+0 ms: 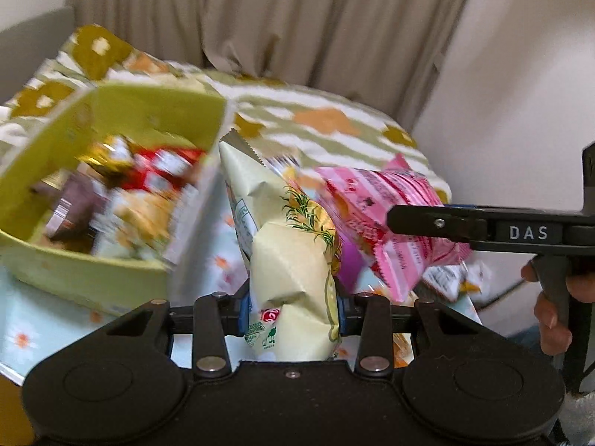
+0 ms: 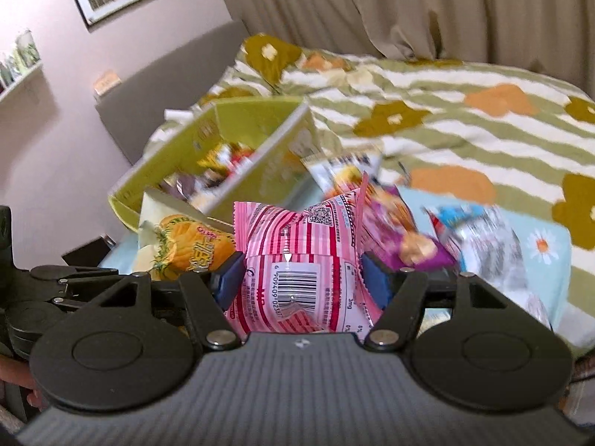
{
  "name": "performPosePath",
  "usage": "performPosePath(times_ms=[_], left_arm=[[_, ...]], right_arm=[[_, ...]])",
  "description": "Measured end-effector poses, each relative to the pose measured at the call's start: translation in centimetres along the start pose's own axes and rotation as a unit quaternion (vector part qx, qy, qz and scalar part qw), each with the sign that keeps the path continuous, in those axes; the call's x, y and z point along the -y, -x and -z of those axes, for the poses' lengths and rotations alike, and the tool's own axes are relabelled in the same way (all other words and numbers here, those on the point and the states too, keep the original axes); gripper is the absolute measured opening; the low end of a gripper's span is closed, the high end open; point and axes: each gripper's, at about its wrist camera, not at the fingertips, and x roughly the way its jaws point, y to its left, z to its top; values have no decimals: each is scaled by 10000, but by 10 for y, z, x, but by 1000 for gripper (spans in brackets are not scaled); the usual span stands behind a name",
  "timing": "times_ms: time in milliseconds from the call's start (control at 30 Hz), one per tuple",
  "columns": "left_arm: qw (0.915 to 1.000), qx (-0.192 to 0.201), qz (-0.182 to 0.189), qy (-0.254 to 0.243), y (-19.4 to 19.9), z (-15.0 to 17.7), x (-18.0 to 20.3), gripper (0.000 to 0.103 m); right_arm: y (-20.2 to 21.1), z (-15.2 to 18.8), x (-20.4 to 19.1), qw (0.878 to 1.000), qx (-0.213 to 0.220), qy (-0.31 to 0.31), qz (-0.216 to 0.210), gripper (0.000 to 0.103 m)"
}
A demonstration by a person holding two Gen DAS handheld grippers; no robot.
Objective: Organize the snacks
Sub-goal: 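Carry both bags over the yellow box and open both grippers to drop them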
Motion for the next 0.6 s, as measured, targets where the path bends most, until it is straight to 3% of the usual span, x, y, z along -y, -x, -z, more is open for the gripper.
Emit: performPosePath(times_ms=[300, 467, 600], left_arm=[[9980, 452, -426, -68, 27, -69, -77, 44], [9984, 369, -370, -218, 12, -112, -122, 44], [9995, 213, -37, -219, -13, -145, -159, 44]], right_arm=[[-24, -59, -54, 9987, 429, 14, -261, 82], [-58, -95, -83, 9978, 572, -279, -162, 82], [-84, -117, -104, 9966, 689, -457, 48, 82]])
